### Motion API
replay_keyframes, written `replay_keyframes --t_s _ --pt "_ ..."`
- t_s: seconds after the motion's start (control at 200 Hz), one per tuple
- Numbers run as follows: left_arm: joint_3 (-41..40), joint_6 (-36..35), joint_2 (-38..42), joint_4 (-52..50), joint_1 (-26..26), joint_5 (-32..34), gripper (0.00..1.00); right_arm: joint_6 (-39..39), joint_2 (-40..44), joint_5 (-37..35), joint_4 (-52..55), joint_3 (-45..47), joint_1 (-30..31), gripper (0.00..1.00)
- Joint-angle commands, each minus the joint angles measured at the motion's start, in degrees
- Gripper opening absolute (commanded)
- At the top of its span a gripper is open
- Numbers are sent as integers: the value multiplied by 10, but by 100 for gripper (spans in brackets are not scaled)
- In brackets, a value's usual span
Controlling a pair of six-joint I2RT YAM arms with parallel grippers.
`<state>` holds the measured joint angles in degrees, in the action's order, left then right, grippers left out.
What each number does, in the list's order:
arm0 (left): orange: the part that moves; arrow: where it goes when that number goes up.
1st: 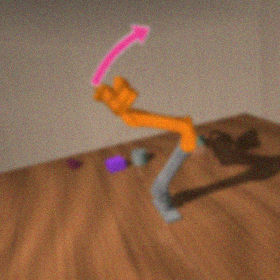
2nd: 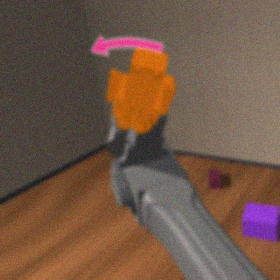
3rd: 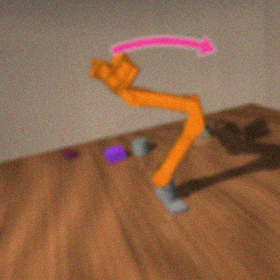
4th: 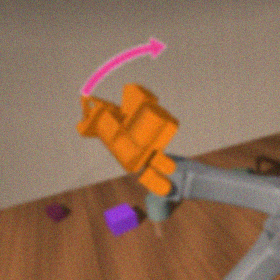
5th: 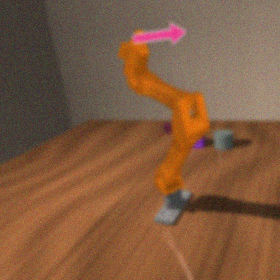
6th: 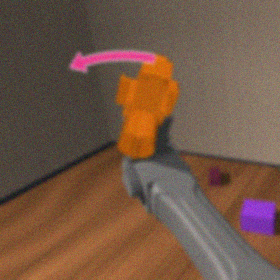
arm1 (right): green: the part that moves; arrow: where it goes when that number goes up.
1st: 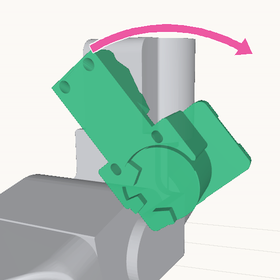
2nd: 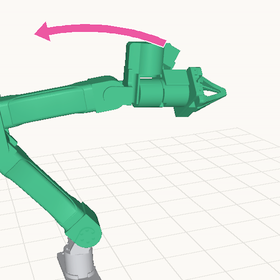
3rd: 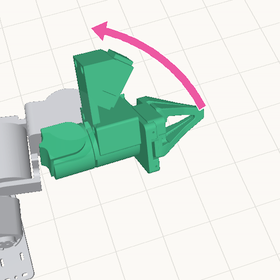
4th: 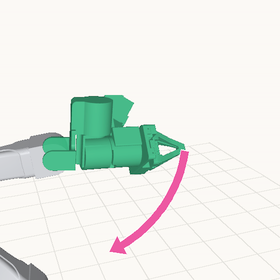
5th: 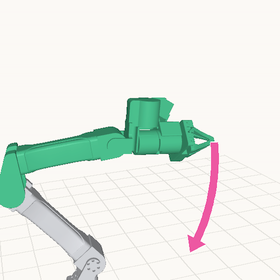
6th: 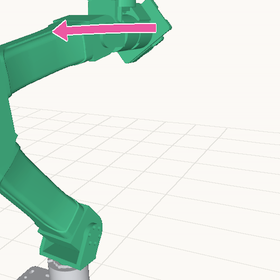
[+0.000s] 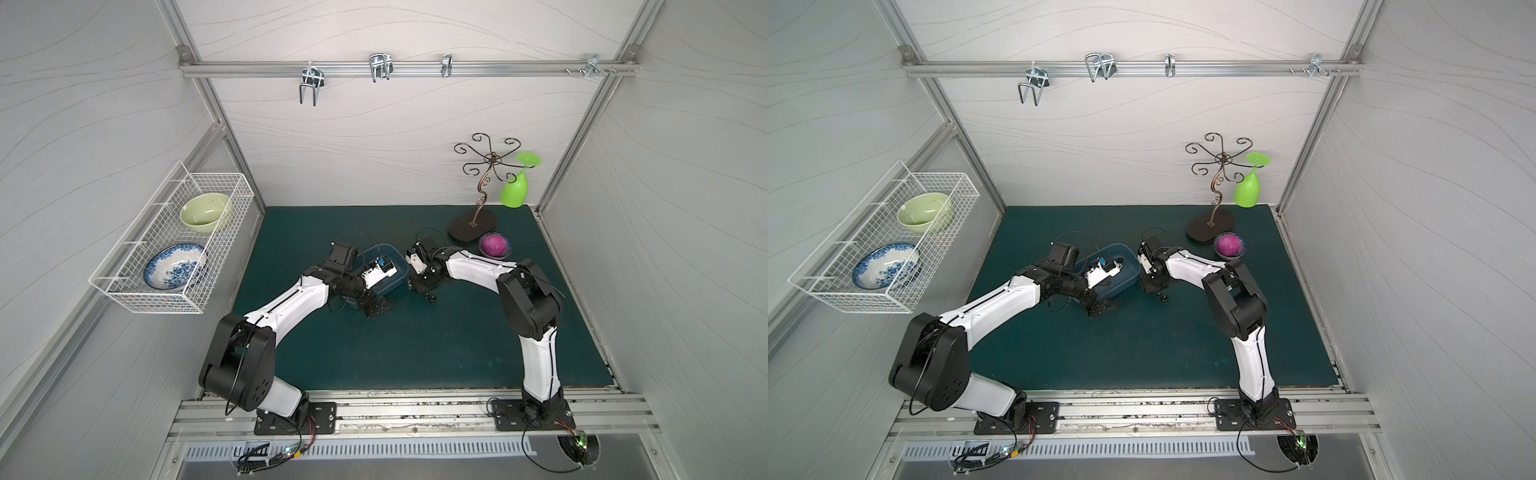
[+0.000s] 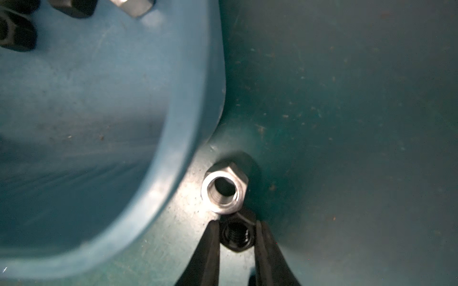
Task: Put the nuts on the desktop into the storage box
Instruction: Pick up the nut from the center of the board, then place the nut in the storage box.
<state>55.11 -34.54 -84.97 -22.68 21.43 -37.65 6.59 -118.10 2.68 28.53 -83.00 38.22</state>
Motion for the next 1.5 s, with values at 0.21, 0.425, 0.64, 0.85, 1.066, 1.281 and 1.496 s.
replay_keyframes --t_s 0.21,0.425,0.64,0.85,1.066,1.281,1.496 --pt "6 -14 13 -11 0 4 99 5 66 13 29 34 4 23" --pt "10 -27 27 -24 -2 14 99 10 110 7 39 50 19 23" --pt "27 -29 52 -52 -42 -3 99 11 141 5 57 39 34 23" --pt "32 -41 75 -82 -77 -29 99 4 146 1 82 -2 55 22" --pt "46 -66 94 -124 -101 -44 99 2 149 1 101 -41 74 22" --pt "62 -80 108 -156 -138 -52 99 0 133 7 112 -88 86 21" --pt "70 -91 124 -185 -173 -55 99 -2 94 22 120 -153 98 21"
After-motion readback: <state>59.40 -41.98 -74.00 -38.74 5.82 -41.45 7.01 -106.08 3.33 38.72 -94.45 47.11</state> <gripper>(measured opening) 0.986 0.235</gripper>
